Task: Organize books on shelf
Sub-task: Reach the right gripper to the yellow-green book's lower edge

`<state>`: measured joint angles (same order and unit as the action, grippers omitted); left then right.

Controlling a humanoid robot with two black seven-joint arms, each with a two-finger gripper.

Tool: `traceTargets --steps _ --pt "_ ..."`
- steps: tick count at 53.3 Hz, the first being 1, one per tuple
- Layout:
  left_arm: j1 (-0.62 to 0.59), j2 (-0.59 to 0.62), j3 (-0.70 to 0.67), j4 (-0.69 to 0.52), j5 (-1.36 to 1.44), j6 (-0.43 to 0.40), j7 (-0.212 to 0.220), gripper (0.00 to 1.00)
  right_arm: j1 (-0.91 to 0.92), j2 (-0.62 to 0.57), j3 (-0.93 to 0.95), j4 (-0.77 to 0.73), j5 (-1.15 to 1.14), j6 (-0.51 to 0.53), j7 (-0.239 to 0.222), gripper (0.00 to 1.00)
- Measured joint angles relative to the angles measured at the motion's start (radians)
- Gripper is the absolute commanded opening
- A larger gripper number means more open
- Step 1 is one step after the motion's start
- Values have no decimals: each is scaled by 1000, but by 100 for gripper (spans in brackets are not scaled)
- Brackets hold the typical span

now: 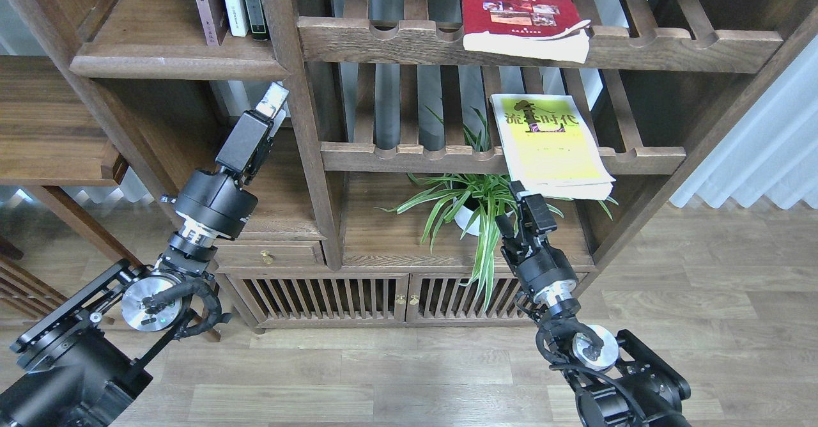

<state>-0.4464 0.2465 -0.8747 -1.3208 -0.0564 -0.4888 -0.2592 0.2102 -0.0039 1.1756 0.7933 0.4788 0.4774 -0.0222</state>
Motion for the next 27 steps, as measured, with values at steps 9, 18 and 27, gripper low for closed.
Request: traceTargets --steps 9,18,27 --pt "0 0 -3 0 0 0 1 100 16 -12 18 3 4 1 0 98" --pt "-1 0 -6 -2 0 0 3 100 40 -21 24 -9 6 -18 1 98" --pt "-3 0 -7 -3 0 0 3 100 63 -26 37 -11 9 -62 2 98"
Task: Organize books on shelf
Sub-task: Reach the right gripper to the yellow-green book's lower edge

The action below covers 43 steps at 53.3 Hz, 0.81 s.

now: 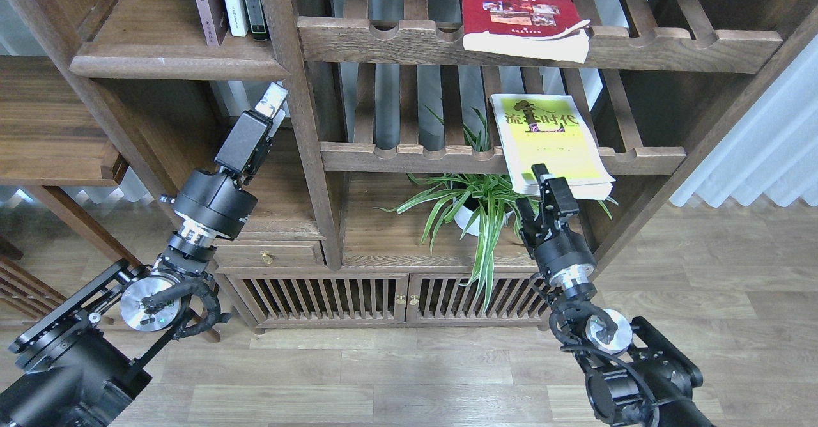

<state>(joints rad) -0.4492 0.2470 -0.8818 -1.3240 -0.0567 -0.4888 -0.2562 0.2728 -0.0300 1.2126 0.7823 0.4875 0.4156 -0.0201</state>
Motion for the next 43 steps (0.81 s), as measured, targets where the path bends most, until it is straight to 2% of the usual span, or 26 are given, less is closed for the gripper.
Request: traceTargets --steps 13,17,31,34,35,43 --pt "0 0 4 -1 1 0 1 100 35 -2 35 -17 -1 -113 8 97" --pt "0 0 4 -2 1 0 1 100 44 -3 45 -21 -1 -122 8 94" --pt "0 0 3 -7 1 0 2 100 56 -2 50 -23 0 -126 8 91" --pt "0 0 3 -7 1 0 2 100 57 0 51 -22 4 -125 8 81" --pt "0 0 3 -7 1 0 2 100 57 1 51 -21 9 -122 8 69" --pt "0 0 2 -7 1 0 2 100 60 2 52 -20 14 -116 8 61"
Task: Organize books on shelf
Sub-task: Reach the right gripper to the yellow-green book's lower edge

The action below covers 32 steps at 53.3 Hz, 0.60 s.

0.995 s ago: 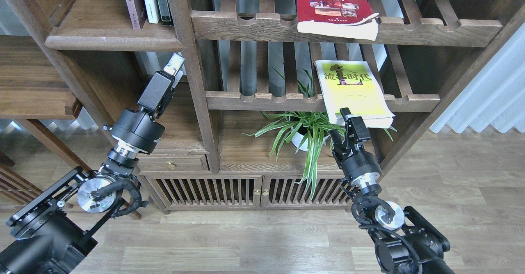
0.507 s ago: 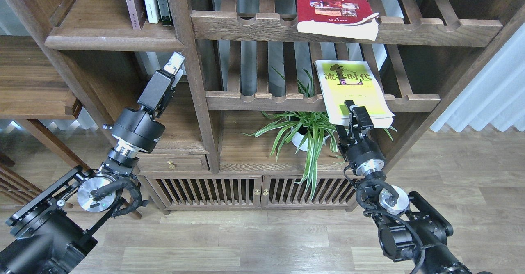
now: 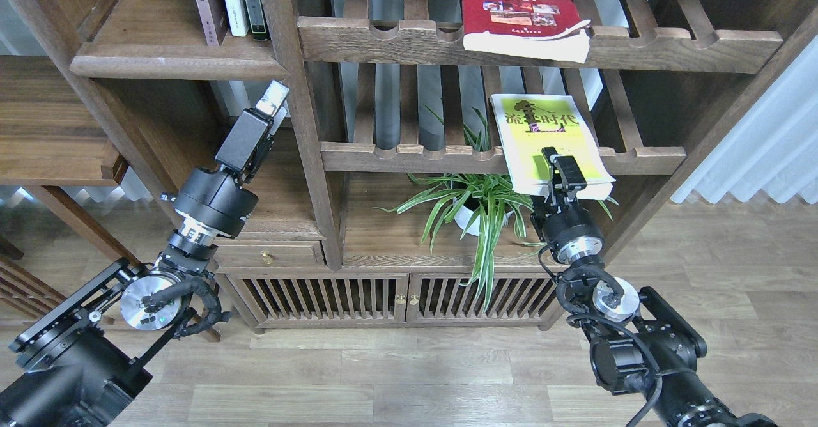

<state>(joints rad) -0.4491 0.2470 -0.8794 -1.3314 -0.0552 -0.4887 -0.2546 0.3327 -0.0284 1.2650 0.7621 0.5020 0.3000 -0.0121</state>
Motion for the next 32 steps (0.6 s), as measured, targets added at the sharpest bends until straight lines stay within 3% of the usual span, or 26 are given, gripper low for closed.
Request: traceTargets --steps 5,29,32 --pt "1 0 -1 0 0 0 0 100 5 1 0 1 1 0 0 49" --pt "23 -4 7 0 0 0 -1 100 12 4 0 1 1 2 1 22" --pt "25 -4 8 0 0 0 -2 100 12 4 -1 1 1 2 1 15"
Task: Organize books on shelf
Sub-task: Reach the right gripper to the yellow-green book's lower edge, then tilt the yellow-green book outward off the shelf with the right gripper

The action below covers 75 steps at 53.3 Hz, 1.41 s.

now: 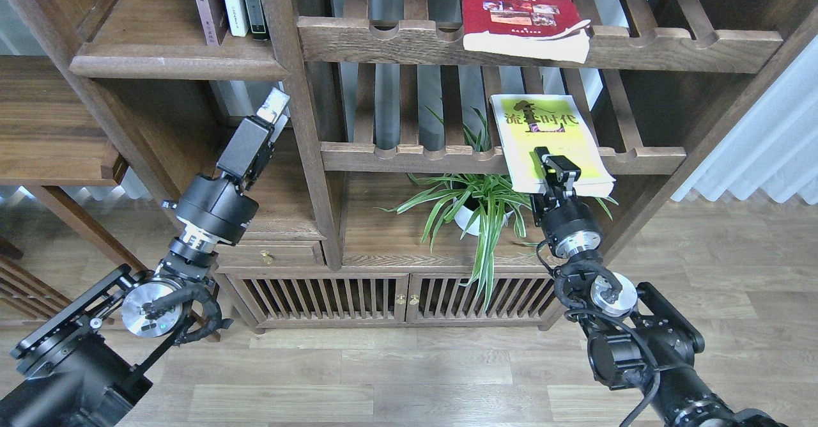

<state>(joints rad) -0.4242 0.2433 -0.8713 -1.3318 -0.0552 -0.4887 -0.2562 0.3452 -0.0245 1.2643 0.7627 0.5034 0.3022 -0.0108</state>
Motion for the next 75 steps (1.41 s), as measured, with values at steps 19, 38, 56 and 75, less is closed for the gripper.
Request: traceTargets --steps 19,38,56,75 --pt "69 0 33 5 3 0 -3 100 0 0 0 4 2 34 -2 4" --pt "119 -10 74 10 -40 0 -8 98 -61 -6 -2 108 53 183 -43 4" --pt "94 12 90 8 -270 0 104 98 -193 -3 -18 272 91 187 -220 5" --pt "73 68 101 -6 -445 0 212 98 -292 1 -82 375 144 187 -335 5"
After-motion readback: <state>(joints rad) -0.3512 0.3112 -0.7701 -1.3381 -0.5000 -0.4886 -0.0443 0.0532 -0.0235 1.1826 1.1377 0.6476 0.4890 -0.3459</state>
